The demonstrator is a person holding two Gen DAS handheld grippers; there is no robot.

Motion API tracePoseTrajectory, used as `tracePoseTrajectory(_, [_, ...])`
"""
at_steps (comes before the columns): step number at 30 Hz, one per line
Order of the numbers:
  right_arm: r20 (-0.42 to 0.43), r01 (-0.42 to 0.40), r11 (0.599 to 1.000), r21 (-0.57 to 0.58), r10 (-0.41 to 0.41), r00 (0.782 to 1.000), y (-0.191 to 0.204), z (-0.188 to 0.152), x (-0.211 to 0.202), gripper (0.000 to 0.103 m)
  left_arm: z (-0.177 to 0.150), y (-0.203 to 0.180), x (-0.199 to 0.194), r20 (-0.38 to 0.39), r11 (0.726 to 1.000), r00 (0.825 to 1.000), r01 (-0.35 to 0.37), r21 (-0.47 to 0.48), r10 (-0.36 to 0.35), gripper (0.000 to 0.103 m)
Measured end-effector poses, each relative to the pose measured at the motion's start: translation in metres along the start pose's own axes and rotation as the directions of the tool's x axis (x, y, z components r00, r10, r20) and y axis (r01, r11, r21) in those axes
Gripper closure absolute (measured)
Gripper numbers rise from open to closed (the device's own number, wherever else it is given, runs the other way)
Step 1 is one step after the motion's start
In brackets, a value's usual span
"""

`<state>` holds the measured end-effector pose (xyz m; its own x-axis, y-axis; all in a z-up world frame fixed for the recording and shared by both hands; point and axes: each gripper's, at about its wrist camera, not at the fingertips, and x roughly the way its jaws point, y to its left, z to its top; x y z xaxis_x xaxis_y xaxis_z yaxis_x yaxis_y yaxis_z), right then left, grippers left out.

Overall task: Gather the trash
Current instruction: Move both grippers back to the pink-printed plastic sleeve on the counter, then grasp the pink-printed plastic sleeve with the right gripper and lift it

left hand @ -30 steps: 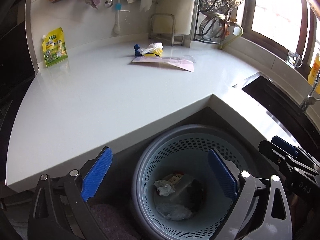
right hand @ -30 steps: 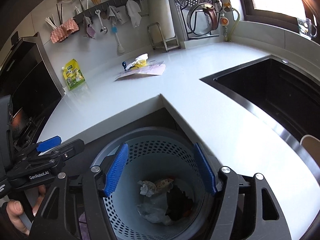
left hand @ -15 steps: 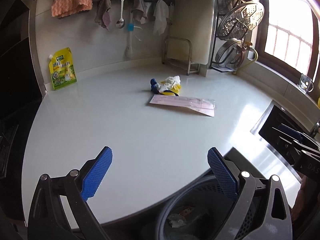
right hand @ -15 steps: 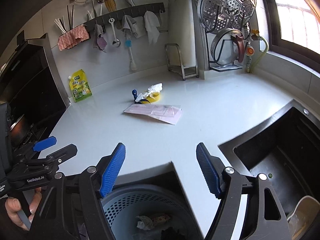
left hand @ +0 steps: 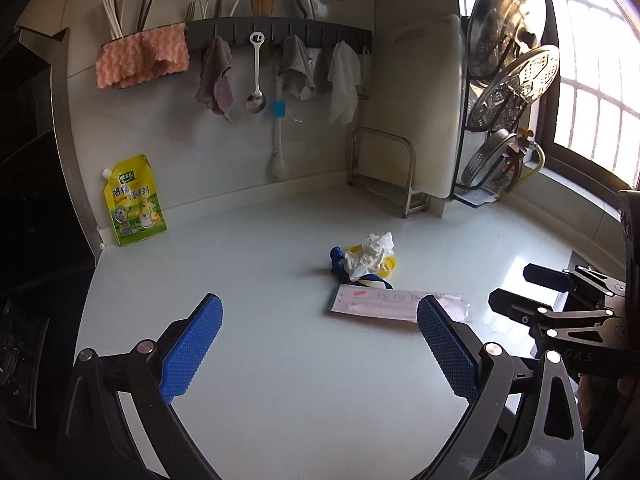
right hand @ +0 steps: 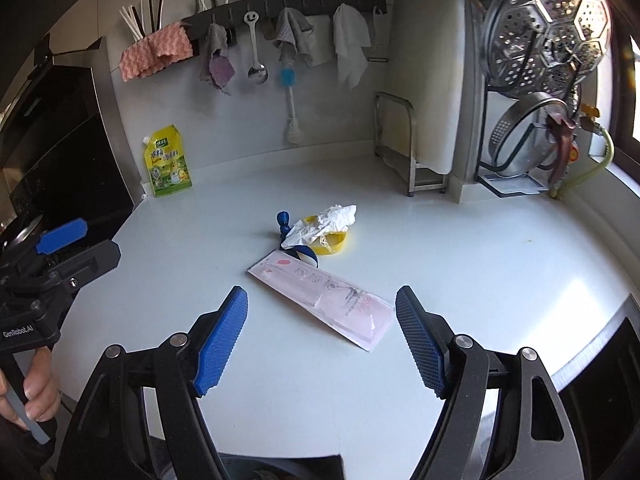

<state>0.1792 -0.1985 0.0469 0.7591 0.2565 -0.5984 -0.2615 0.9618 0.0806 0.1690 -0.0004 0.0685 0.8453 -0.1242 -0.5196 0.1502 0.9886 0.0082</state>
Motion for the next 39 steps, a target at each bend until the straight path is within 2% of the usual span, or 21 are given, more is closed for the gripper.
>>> tracePoseTrajectory(6, [-0.104, -0.032, 0.995, -0.092, 0.023, 0.994, 0.003, 0.004, 0.056, 0.030, -0.013, 0.011, 0.032, -0.066, 1.000, 0.998, -0.013, -0.020, 0.012, 0.007])
tracePoseTrajectory(13, [-0.229, -0.114, 0.982, -0.148, 0.078, 0.970, 0.002, 0.010, 0.106, 0.030, -0.028, 0.013, 0.057, -0.122, 0.999, 0.992, -0.013, -0.030, 0.009, 0.007])
tracePoseTrajectory(19, [-0.301, -0.114, 0.971, -0.209, 0.047, 0.953, 0.004, 0.014, 0.136, 0.030, -0.033, 0.013, 0.071, -0.148, 1.000, 0.989, -0.007, -0.026, 0.003, 0.007])
tracePoseTrajectory(27, [-0.345, -0.146, 0.959, -0.243, 0.055, 0.937, 0.011, 0.012, 0.155, 0.030, -0.037, 0.014, 0.081, -0.170, 0.999, 0.985, -0.013, -0.029, 0.008, 0.007])
tracePoseTrajectory(35, [-0.350, -0.124, 0.958, -0.260, 0.027, 0.936, 0.014, 0.013, 0.162, 0.031, -0.039, 0.011, 0.084, -0.178, 1.000, 0.984, -0.013, -0.019, 0.009, 0.007])
tracePoseTrajectory(39, [-0.353, -0.139, 0.961, -0.240, 0.046, 0.934, 0.012, 0.009, 0.156, 0.047, -0.039, 0.011, 0.085, -0.180, 1.000, 0.984, -0.014, -0.020, 0.010, 0.007])
